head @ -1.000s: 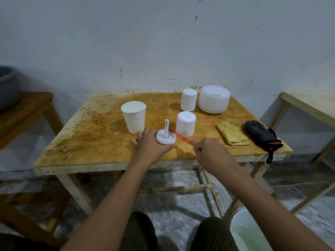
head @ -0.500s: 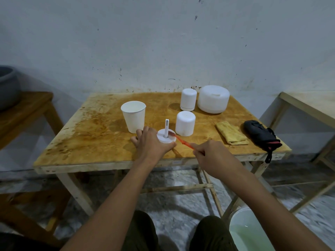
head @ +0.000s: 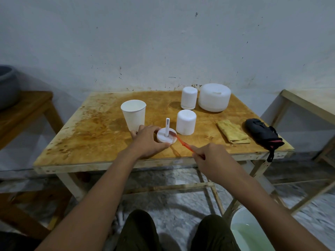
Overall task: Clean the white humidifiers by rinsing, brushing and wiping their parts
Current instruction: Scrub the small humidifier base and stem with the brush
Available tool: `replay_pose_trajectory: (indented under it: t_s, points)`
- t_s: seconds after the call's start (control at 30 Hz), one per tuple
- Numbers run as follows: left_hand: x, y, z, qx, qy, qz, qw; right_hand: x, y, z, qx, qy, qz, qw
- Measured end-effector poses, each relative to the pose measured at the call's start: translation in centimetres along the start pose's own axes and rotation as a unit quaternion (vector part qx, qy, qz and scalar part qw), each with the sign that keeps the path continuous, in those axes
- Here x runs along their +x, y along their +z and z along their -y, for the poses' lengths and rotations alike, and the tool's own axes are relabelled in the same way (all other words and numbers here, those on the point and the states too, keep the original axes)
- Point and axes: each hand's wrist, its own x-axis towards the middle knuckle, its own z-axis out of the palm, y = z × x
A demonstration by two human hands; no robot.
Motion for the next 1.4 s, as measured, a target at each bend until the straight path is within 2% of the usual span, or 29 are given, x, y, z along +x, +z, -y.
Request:
replay_pose_trajectory:
  t_s: [0.13,0.3,0.43,0.53,0.7,0.77,0.87,1.0,1.17,1.3,1.4]
  points:
    - [-0.4,1.3,0.0,-0.028,-0.009,-0.071,0.997,0.7,0.0,0.4,-0.052,0.004,-0.044,0.998]
    - [-0.7,2.5,-1.0,-0.046,-0.034,-0.131,0.99,0.2,0.7,1.6,-0.035,0.006,-0.014,0.999]
    - [-0.6,3.2,-1.1,-0.022,-0.051,-0.158,0.986,0.4,1.0,1.4,-0.041,0.017,-0.045,0.998]
    - [-0.3,3.0,-0.2,-0.017,-0.025,-0.144,0.989,0.6,0.8,1.1,-0.037,0.017,-0.046,0.998]
    - [1.1,1.0,1.7,-0.016,0.0,0.02,1.0,-0.1,0.8,0.5,-0.011,0.007,-0.028,1.0]
    - [1.1,0.7,1.5,-0.031,0.004,0.036,0.999,-0.3,0.8,0.7,0.004,0.007,-0.017,1.0]
    - [1.0,1.2,1.1,-0.056,0.016,0.007,0.998,-0.5,0.9,1.3,-0.022,0.011,-0.015,1.0]
    - [0.8,2.3,1.0,-0.055,-0.01,-0.048,0.997,-0.1,1.2,1.5,-0.089,0.019,-0.053,0.994]
    - [0.0,3.0,-0.4,-0.057,-0.029,-0.119,0.991,-1.1,1.9,2.8,-0.093,0.015,-0.025,0.995]
    - [-0.4,3.1,-1.2,-0.058,-0.048,-0.139,0.987,-0.4,1.6,1.8,-0.082,0.03,-0.059,0.994]
    - [-0.2,3.2,-0.8,-0.046,-0.038,-0.123,0.991,-0.7,1.6,1.5,-0.059,0.024,-0.059,0.996]
